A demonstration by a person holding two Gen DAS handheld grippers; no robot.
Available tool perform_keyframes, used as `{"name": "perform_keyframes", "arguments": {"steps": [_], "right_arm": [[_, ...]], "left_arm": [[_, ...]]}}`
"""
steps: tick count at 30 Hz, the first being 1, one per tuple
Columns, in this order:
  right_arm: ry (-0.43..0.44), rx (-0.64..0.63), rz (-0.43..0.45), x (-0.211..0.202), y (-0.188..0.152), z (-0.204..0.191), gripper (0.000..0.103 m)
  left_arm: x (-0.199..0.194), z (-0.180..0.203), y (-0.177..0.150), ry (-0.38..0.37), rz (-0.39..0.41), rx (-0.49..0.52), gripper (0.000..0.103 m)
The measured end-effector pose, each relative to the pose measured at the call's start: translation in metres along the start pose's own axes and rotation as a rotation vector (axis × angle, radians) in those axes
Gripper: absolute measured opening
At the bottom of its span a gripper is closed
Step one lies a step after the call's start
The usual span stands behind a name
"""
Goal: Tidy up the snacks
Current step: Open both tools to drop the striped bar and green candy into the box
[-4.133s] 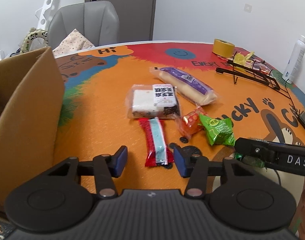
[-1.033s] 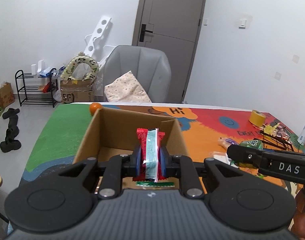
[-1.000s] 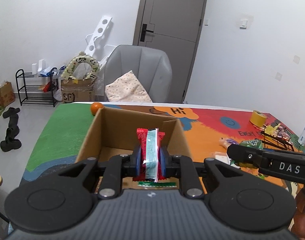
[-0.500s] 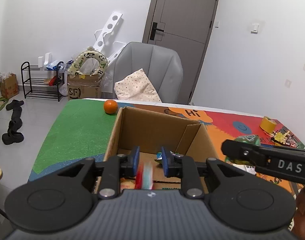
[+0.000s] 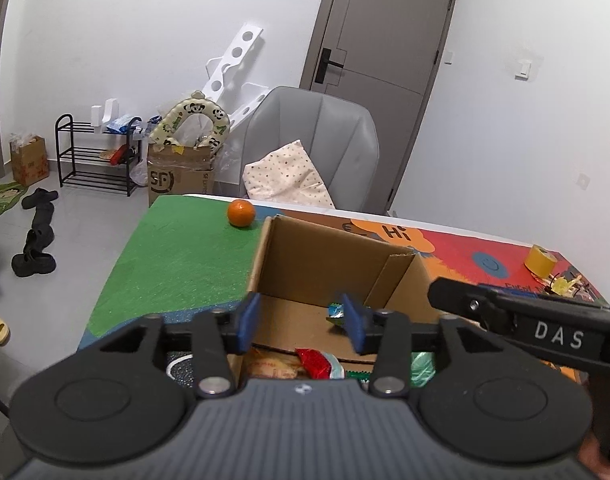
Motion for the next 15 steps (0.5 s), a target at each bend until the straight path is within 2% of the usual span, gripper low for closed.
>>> {"name": "perform_keyframes", "arguments": {"steps": [8, 11, 15], "right_arm": [[-0.047, 0.058, 0.025, -0.027, -0.011, 0.022, 0.058], [-0.060, 0.084, 0.035, -0.036, -0.017, 0.031, 0.064], [-0.070, 0.103, 0.042, -0.046, -0.023, 0.038, 0.071]], "left_arm": [[-0.011, 0.015, -0.004, 0.005, 0.019, 0.023, 0.082], [-0.013, 0.023, -0.007, 0.008, 0.016, 0.040, 0.087], [-0.013, 0.033, -0.012, 0.007, 0.000, 0.059, 0.088]]}}
Point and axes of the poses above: each gripper's, at about its wrist camera, not at the fingertips, and x roughly the way its jaws point, z to its right, y to its top, the point moved 3 cm from there along x, roughly the way its jaws point, and after that the axes turned 14 degrees about y, right-handed, at the moved point
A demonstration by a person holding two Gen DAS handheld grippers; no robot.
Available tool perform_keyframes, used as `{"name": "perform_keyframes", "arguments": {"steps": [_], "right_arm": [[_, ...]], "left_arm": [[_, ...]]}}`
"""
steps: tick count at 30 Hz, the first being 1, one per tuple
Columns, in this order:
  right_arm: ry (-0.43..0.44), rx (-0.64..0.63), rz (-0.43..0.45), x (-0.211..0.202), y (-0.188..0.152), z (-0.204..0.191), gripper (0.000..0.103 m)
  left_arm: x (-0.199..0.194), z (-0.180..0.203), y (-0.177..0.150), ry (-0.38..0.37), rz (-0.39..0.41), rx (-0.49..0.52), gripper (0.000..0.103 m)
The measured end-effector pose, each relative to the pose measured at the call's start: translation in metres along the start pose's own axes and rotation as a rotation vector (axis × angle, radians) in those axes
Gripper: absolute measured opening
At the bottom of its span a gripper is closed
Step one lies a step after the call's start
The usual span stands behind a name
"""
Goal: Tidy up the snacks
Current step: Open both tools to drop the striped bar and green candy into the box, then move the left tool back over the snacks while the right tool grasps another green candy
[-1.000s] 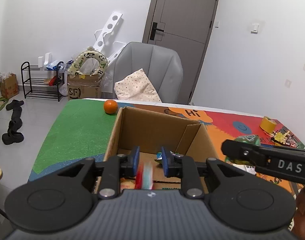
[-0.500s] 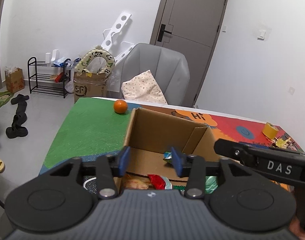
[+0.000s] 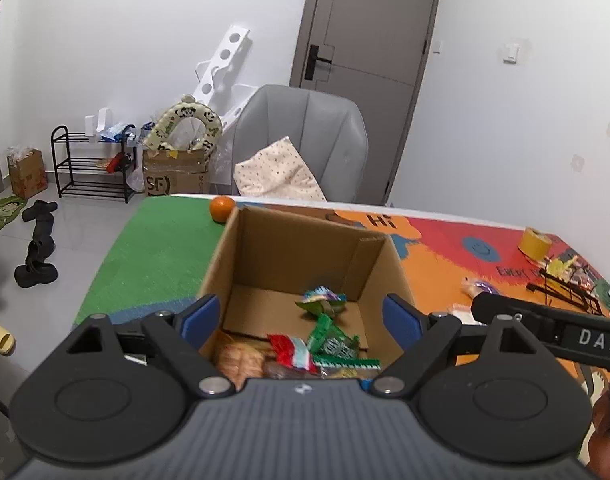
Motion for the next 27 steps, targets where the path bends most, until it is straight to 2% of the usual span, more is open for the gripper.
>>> {"name": "perform_keyframes", "arguments": {"steps": [5, 27], "right_arm": [[-0.014, 0.013, 0.013, -0.012, -0.005, 0.010, 0.081], [-0.087, 0.106, 0.034, -0.062, -0.018, 0.074, 0.081]], "left_arm": [[-0.004, 0.010, -0.005, -0.010, -0.007, 0.016, 0.089], [-0.020, 0.067, -0.012, -0.073, -0.007, 0.081, 0.092]]}}
Point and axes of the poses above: each gripper's, at about its wrist camera, not at the fingertips, and x roughly the way its jaws point, z to its right, y to its top, the point moved 3 cm from there along x, roughly the way its jaws point, and after that the axes turned 14 degrees about y, right-handed, at the moved point
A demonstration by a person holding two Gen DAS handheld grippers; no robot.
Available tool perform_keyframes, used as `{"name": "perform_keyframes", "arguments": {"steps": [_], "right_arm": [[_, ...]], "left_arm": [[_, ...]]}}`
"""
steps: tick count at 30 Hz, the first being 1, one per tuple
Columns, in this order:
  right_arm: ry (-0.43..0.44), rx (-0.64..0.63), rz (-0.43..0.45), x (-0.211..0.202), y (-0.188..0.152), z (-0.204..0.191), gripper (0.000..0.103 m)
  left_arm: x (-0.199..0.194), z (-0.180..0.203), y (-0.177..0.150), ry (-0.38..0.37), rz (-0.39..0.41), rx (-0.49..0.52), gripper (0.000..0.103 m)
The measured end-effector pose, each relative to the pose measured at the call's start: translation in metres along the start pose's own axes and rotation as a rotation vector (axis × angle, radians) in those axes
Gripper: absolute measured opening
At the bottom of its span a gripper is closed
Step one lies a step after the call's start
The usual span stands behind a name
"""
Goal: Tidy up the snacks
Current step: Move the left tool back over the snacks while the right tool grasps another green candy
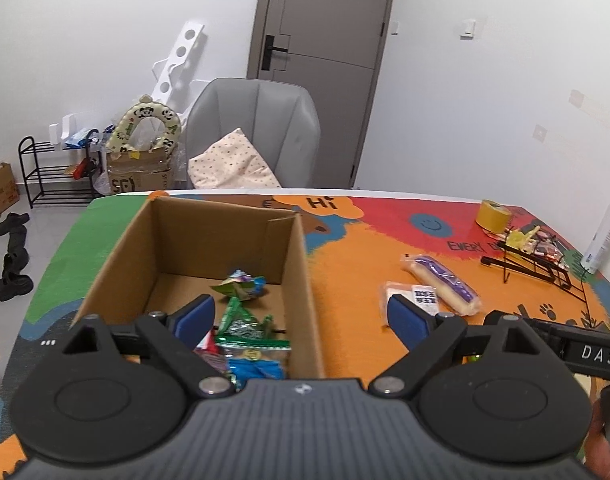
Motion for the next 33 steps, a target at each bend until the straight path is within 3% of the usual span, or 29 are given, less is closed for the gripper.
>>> {"name": "perform_keyframes", "arguments": {"steps": [5, 9, 15, 22, 30, 33], "right_arm": [[-0.019, 0.030, 0.012, -0.007, 0.003, 0.017, 0.082], [-0.039, 0.064, 0.027, -0.012, 0.005, 0.032, 0.096], [-0.059, 0.088, 0.040, -0.016, 0.006, 0.047, 0.101], [-0.077, 0.102, 0.028, -0.014, 0.001, 0.059, 0.101], [-0.104, 0.166, 0.003, 0.002, -0.006, 0.076, 0.083], [-0.101, 0.172, -0.011, 0.013, -0.010, 0.077, 0.083]], "left_arm": [[0.001, 0.016, 0.001, -0.020, -0.003, 0.023, 0.092], [0.002, 0.027, 0.000, -0.030, -0.004, 0.033, 0.092], [0.007, 0.045, 0.000, -0.043, -0.017, 0.055, 0.092], [0.010, 0.062, -0.003, -0.079, -0.025, 0.071, 0.092], [0.020, 0.076, -0.010, -0.113, -0.045, 0.073, 0.092], [0.022, 0.078, -0.011, -0.124, -0.040, 0.067, 0.092]]}}
Point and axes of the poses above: each gripper's, at about its wrist camera, not at the fingertips, and x roughly the way its jaws point, z to its right, y to its top, the point moved 3 cm from there along x, roughly the way its jaws point, and after that the axes turned 14 degrees about y, right-handed, at the moved point
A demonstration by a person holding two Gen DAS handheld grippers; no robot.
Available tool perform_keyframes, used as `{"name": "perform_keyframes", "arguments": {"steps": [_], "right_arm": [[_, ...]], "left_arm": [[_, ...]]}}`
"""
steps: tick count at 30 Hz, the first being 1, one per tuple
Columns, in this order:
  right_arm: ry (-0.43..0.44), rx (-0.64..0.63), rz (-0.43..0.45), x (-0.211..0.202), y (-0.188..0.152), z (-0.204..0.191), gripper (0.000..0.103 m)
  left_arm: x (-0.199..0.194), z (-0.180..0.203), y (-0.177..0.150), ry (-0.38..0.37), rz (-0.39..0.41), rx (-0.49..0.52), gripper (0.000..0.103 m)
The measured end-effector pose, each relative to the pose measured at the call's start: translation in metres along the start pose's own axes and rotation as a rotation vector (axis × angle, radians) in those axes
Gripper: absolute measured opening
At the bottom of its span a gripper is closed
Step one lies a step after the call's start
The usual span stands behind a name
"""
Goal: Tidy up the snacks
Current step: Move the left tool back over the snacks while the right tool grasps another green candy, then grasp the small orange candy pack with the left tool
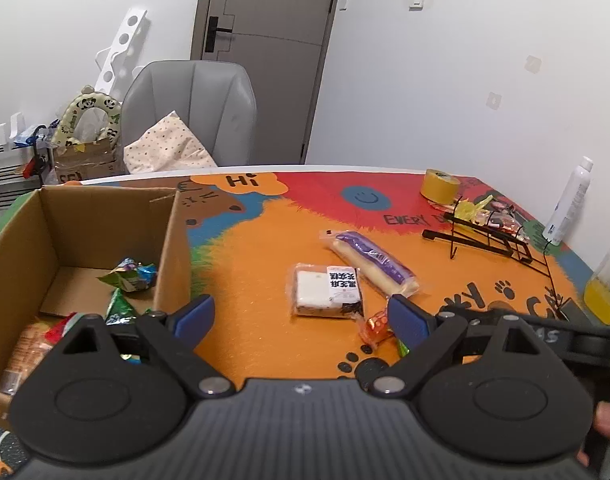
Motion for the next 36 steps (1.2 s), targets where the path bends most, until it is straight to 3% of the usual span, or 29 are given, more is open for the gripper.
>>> {"name": "perform_keyframes", "arguments": {"steps": [10, 13, 15, 17, 22, 28, 36], "right_arm": [[0.007, -0.003, -0.041, 0.024, -0.006, 0.001, 0.070], [0.014, 0.003, -0.057, 0.029, -0.007, 0.003, 0.055], [0.017, 0.005, -0.071, 0.031, -0.009, 0.005, 0.036], [0.025, 0.014, -0.077, 0.031, -0.011, 0.009, 0.032], [0.034, 0.025, -0.063, 0.025, -0.010, 0.017, 0.030], [0.029, 0.040, -0.043, 0.018, -0.008, 0.028, 0.030], [0.005, 0.043, -0.020, 0.004, -0.008, 0.046, 0.030]], "left_arm": [[0.021, 0.004, -0.004, -0.001, -0.016, 0.001, 0.092], [0.025, 0.008, -0.004, -0.006, -0.015, 0.000, 0.091], [0.027, 0.011, -0.005, 0.001, -0.007, 0.009, 0.091], [0.029, 0.014, -0.005, 0.020, 0.003, 0.020, 0.091], [0.031, 0.018, -0.003, 0.029, 0.014, 0.014, 0.090], [0.020, 0.036, 0.001, 0.009, 0.080, 0.059, 0.090], [0.044, 0.064, -0.010, -0.048, 0.012, 0.094, 0.085]]}}
Point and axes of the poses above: each gripper's, at about its wrist camera, not at the fingertips, and x roughly the way its jaws point, z to its right, y to its top, the point moved 3 cm from there along x, roughly the way its jaws point, and after that the axes turned 14 degrees about y, right-handed, at the moved point
